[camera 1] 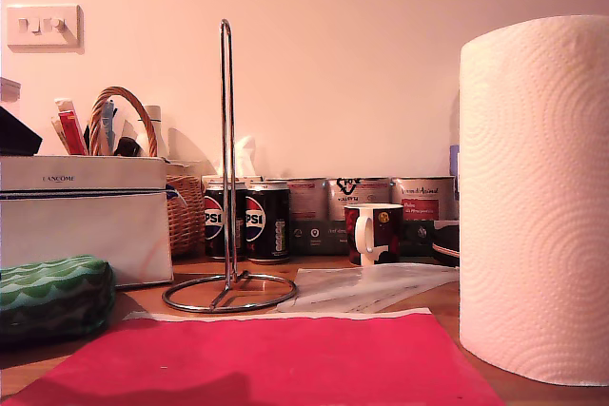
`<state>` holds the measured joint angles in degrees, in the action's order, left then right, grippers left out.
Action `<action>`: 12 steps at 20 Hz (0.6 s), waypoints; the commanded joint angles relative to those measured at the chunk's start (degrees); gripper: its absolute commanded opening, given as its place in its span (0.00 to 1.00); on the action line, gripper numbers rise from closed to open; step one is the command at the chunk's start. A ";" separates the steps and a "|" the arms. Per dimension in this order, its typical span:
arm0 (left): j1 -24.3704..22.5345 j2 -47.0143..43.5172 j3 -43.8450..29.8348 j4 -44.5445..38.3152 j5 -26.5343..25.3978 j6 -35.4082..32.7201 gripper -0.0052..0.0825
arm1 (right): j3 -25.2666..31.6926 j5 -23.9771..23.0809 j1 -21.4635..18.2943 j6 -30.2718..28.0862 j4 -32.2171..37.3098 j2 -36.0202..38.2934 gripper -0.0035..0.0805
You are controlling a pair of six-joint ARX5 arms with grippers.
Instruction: Insert the paper towel roll into the metallic stand.
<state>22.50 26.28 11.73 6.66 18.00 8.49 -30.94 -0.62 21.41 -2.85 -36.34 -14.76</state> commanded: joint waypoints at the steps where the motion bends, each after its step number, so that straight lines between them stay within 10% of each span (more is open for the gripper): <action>1: 0.00 -0.09 0.52 -11.47 -0.42 0.11 0.04 | 0.52 0.07 -0.04 -1.70 9.49 -0.87 0.03; 12: 1.95 -0.09 2.12 -14.14 4.39 -1.73 0.04 | -0.35 -0.04 -0.04 1.60 8.79 -2.21 0.03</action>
<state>23.92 25.98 12.64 -7.33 22.02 7.64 -31.16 -0.60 21.43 -1.56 -27.62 -15.75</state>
